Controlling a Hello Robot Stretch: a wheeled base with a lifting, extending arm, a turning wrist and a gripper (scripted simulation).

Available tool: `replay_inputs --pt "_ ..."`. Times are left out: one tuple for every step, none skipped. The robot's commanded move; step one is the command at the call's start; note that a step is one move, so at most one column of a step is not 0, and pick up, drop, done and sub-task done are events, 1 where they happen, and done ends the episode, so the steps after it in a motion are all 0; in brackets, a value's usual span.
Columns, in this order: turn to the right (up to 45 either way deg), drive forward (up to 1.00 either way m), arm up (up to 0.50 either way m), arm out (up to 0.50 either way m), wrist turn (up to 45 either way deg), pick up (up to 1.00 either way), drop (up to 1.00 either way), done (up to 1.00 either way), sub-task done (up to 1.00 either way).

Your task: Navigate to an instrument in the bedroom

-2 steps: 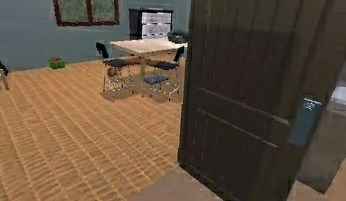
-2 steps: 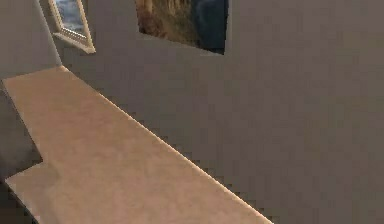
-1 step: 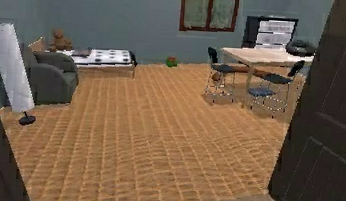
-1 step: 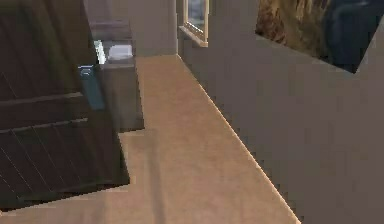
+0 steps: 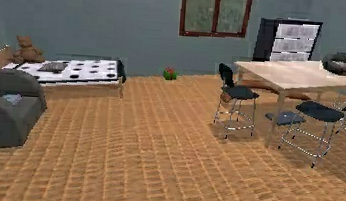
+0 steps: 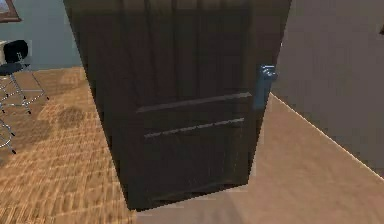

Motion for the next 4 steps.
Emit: replay_inputs --pt "0.0 1.0 0.0 0.0 0.0 0.0 0.0 0.0 0.0" --pt "0.0 1.0 0.0 0.0 0.0 0.0 0.0 0.0 0.0" --pt "0.0 0.65 0.0 0.0 0.0 0.0 0.0 0.0 0.0" --pt "45.0 0.0 0.0 0.0 0.0 0.0 0.0 0.0 0.0"
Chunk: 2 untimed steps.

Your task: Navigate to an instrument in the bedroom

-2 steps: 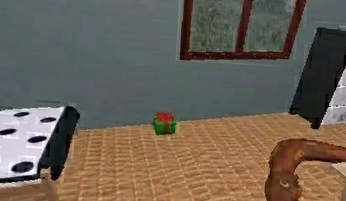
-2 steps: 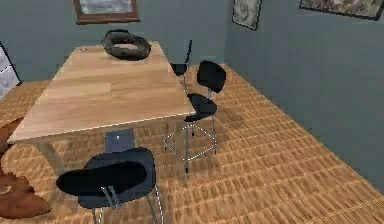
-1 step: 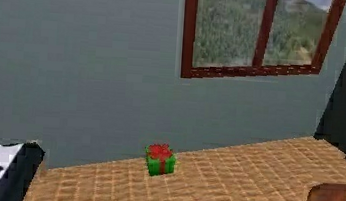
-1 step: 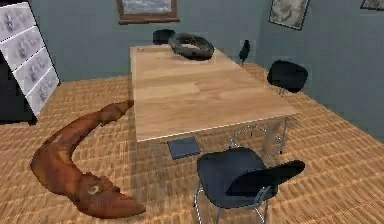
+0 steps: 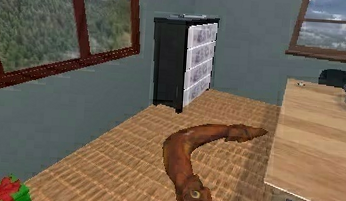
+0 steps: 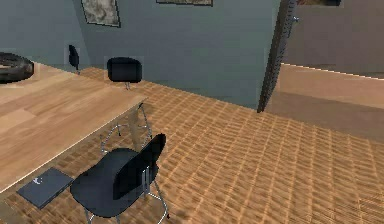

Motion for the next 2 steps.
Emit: replay_inputs --pt "12.0 0.0 0.0 0.0 0.0 0.0 0.0 0.0 0.0" --pt "0.0 0.1 0.0 0.0 0.0 0.0 0.0 0.0 0.0"
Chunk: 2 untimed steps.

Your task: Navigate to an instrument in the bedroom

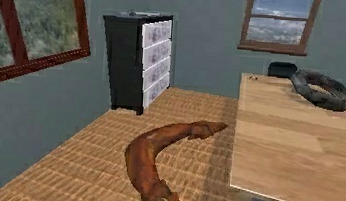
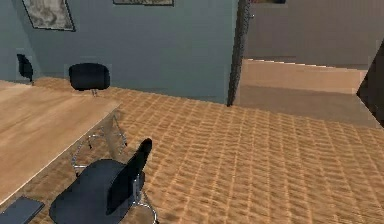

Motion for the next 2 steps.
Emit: replay_inputs --pt "-12.0 0.0 0.0 0.0 0.0 0.0 0.0 0.0 0.0" --pt "0.0 0.0 0.0 0.0 0.0 0.0 0.0 1.0 0.0"
